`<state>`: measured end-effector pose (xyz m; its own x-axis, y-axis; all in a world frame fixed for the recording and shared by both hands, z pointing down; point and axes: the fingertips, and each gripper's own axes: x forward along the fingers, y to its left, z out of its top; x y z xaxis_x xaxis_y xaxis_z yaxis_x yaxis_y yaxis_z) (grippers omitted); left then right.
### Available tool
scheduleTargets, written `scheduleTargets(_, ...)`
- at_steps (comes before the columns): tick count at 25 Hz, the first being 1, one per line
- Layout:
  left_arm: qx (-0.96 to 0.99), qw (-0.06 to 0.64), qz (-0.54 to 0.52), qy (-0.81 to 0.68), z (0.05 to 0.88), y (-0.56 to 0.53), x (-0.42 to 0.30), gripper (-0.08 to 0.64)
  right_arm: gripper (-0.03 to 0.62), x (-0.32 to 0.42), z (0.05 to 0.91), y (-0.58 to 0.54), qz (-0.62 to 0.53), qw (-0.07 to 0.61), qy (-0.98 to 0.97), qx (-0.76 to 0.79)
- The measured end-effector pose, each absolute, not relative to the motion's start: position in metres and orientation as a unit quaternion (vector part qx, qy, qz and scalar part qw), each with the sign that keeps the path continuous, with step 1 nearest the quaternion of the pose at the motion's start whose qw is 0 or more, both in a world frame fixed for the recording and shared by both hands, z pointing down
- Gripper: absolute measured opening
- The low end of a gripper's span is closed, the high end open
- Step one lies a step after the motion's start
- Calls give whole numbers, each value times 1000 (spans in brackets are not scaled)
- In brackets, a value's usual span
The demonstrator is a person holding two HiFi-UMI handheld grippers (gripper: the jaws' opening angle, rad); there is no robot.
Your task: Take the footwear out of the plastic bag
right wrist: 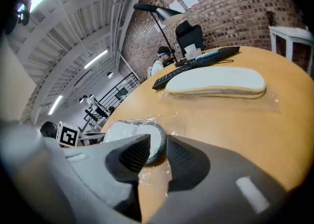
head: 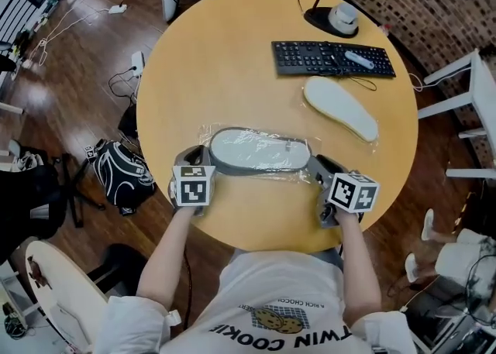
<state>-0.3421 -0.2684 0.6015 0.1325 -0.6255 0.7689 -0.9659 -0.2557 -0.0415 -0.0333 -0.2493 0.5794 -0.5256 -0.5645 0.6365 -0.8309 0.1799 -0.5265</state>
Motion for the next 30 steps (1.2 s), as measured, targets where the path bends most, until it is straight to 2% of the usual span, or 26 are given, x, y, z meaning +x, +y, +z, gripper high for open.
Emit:
scheduleTargets(4, 701, 250, 364, -561, 610, -268, -346, 6, 100, -30, 587, -252, 477, 123, -746, 447)
scheduleTargets(9, 699, 244, 376, -556, 614, -270, -342, 6, 107, -27, 594, -253, 497, 128, -749, 420)
scheduleTargets(20, 705, 234, 382, -550, 611, -280, -339, 6, 120, -38, 607, -244, 494, 219, -769, 342)
scheduleTargets(30, 706, 231, 385, -547, 612, -280, -339, 6, 120, -39, 607, -241, 503, 223, -771, 321)
